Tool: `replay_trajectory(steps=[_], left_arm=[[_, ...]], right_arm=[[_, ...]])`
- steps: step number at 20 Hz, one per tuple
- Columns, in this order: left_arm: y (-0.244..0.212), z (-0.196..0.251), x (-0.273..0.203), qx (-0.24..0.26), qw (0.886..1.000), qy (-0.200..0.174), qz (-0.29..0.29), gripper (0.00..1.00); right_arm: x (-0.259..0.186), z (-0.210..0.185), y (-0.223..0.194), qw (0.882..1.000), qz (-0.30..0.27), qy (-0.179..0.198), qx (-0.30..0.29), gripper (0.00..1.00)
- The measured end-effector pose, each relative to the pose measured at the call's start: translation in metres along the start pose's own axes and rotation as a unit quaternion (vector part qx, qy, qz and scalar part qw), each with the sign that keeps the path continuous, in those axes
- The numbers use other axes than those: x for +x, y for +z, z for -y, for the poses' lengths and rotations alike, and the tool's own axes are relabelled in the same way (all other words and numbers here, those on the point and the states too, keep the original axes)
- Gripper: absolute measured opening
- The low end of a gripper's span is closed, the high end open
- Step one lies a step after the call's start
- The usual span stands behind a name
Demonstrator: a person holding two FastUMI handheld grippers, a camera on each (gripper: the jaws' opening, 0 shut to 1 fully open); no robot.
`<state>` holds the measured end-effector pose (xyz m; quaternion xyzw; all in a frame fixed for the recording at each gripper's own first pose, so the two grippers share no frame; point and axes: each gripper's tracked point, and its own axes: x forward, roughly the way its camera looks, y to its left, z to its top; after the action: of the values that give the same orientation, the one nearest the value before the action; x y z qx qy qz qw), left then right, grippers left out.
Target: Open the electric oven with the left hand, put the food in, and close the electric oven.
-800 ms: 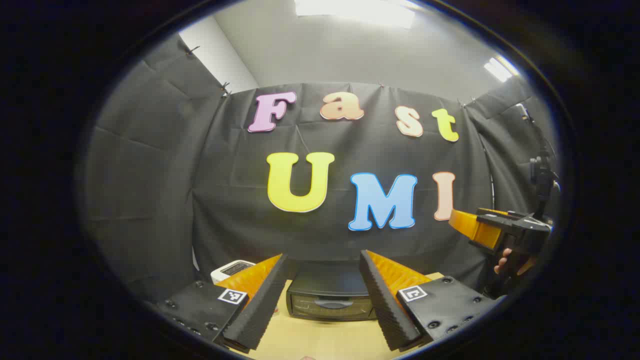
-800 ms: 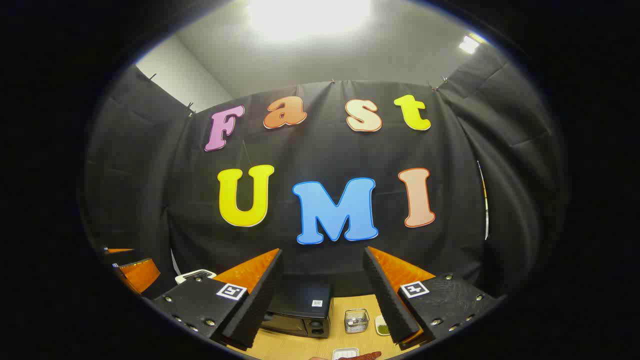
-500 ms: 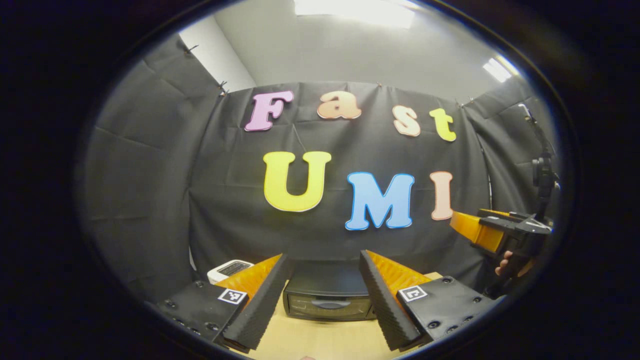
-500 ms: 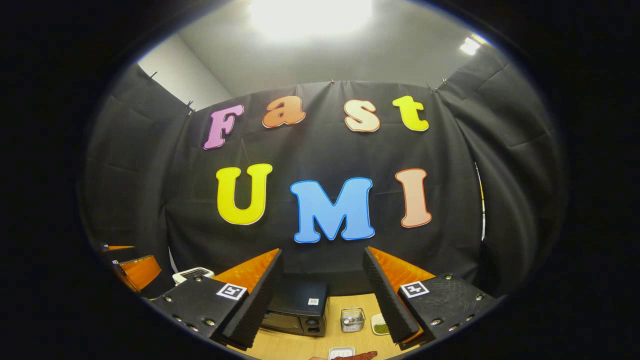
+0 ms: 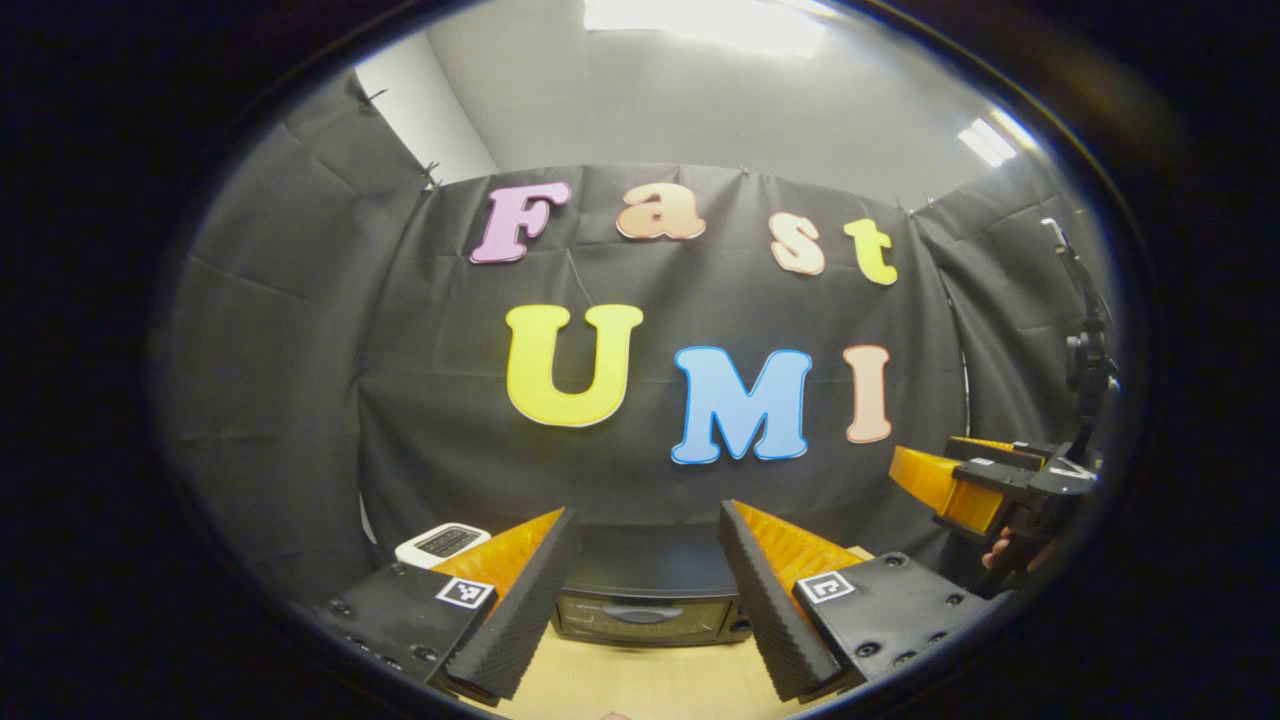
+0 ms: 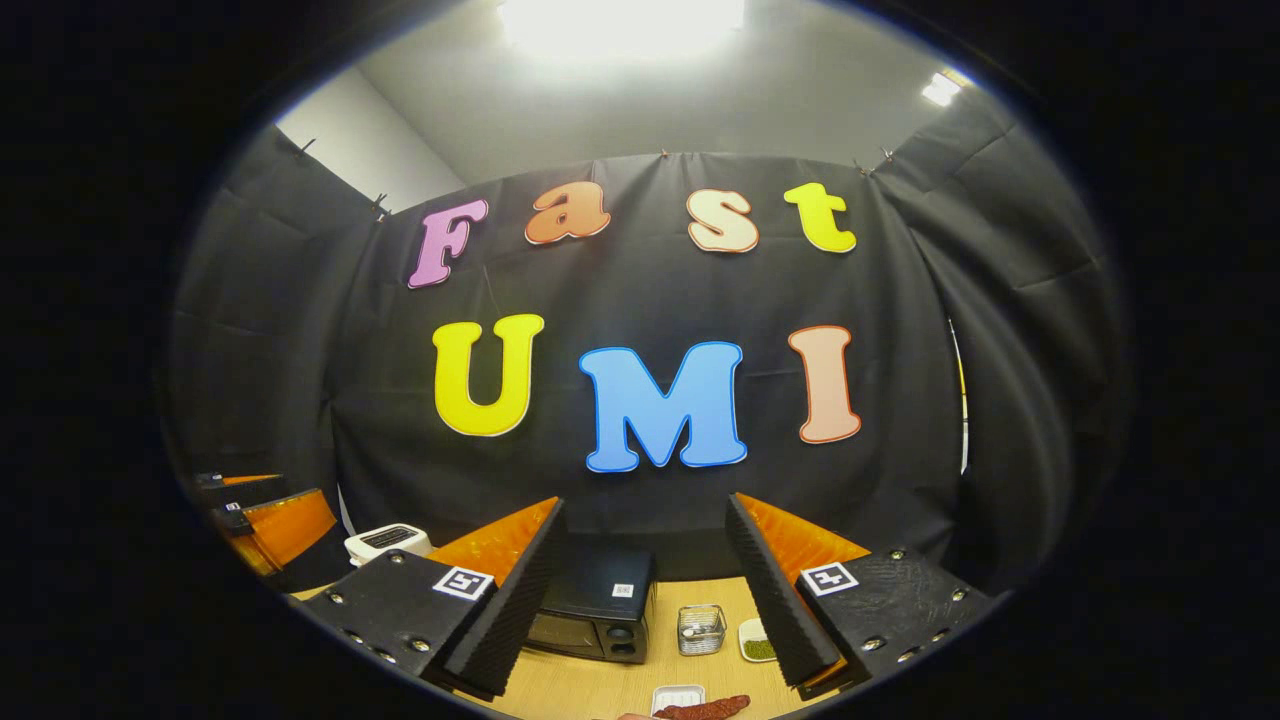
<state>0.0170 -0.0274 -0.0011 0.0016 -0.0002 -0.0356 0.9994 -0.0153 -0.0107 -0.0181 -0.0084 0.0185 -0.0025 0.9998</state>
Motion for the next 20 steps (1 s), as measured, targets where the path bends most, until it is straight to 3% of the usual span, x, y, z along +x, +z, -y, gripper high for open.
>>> replay_trajectory(steps=[3, 4, 6, 7, 14, 15, 19, 20], left_arm=[[-0.001, 0.007, 0.01, -0.003, 1.0, -0.011, -0.003, 0.98], [-0.007, 0.009, 0.012, -0.004, 1.0, -0.016, -0.007, 0.95], [-0.023, 0.008, 0.024, -0.007, 1.0, -0.019, -0.022, 0.98], [-0.032, 0.009, 0.03, -0.01, 0.999, -0.021, -0.032, 0.91], [-0.125, 0.004, 0.087, 0.005, 0.992, -0.041, -0.116, 0.95], [-0.138, 0.004, 0.098, 0.007, 0.991, -0.047, -0.128, 0.92], [-0.197, 0.009, 0.138, 0.003, 0.98, -0.062, -0.189, 0.99], [-0.212, 0.009, 0.147, 0.004, 0.977, -0.063, -0.204, 0.95]], right_arm=[[-0.005, 0.005, -0.007, 1.0, -0.005, -0.004, -0.006, 0.96], [-0.006, 0.008, -0.009, 1.0, -0.008, -0.007, -0.008, 0.96], [-0.009, 0.014, -0.014, 1.0, -0.016, -0.016, -0.012, 0.96], [-0.012, 0.015, -0.019, 0.999, -0.022, -0.019, -0.014, 0.96], [-0.029, 0.034, -0.039, 0.997, -0.05, -0.061, -0.024, 0.96], [-0.032, 0.037, -0.042, 0.996, -0.055, -0.068, -0.023, 0.96], [-0.043, 0.049, -0.049, 0.993, -0.07, -0.094, -0.031, 0.96], [-0.046, 0.051, -0.05, 0.992, -0.073, -0.099, -0.034, 0.96]])
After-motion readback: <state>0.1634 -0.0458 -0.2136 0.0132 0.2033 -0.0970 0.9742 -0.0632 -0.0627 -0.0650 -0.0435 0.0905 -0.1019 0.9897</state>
